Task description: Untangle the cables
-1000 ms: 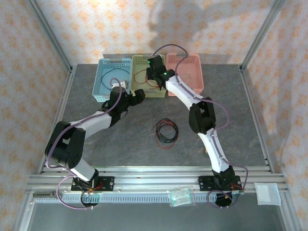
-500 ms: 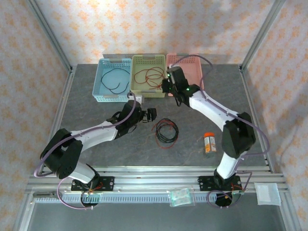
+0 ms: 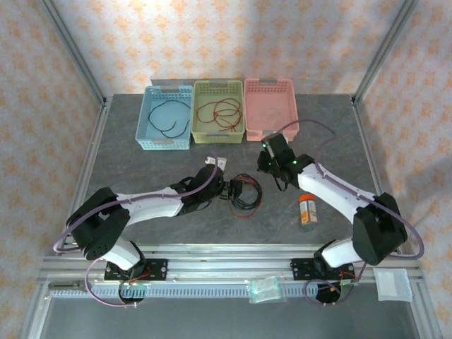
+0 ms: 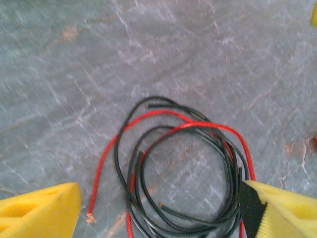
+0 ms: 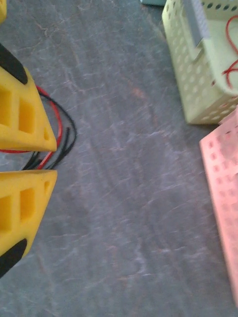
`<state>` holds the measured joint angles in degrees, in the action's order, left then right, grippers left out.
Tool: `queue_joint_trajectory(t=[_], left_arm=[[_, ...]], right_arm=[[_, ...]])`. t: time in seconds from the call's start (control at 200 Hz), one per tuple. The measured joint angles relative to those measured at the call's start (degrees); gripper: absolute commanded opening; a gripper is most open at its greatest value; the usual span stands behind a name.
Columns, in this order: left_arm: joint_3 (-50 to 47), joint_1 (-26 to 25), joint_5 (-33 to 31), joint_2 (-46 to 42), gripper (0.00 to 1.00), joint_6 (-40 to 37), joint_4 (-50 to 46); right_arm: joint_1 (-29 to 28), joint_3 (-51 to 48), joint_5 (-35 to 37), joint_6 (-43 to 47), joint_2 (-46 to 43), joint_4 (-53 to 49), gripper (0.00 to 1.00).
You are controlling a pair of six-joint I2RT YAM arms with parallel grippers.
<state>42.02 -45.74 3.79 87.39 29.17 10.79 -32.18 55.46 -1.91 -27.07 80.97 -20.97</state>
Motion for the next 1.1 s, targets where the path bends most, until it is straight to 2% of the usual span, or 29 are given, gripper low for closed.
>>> queue_joint_trajectory(t=[0.225,0.516,0.861,1.101], left_arm=[[-3.2,-3.5,-1.5,0.1,0.84,3.8,2.2],[-4.7,-5.4,-3.1,0.1,0.83,6.9,4.6],[-5.9,-6.0,-5.0,0.1,0.84,8.0,5.3],[-5.9,-6.0,-7.8,0.1,0.84,7.9,5.3]], right_arm=[[0.0,-4.5,-5.1,-6.7,-0.1,0.0,0.24],[-0.1,-4.5,-8.4,-9.5,3.3,3.0,0.37],[-0.8,-4.6,-12.2,-10.4,8.5,6.6,0.37],[-1.0,-4.6,-13.6,-10.4,10.4,7.1,0.33]])
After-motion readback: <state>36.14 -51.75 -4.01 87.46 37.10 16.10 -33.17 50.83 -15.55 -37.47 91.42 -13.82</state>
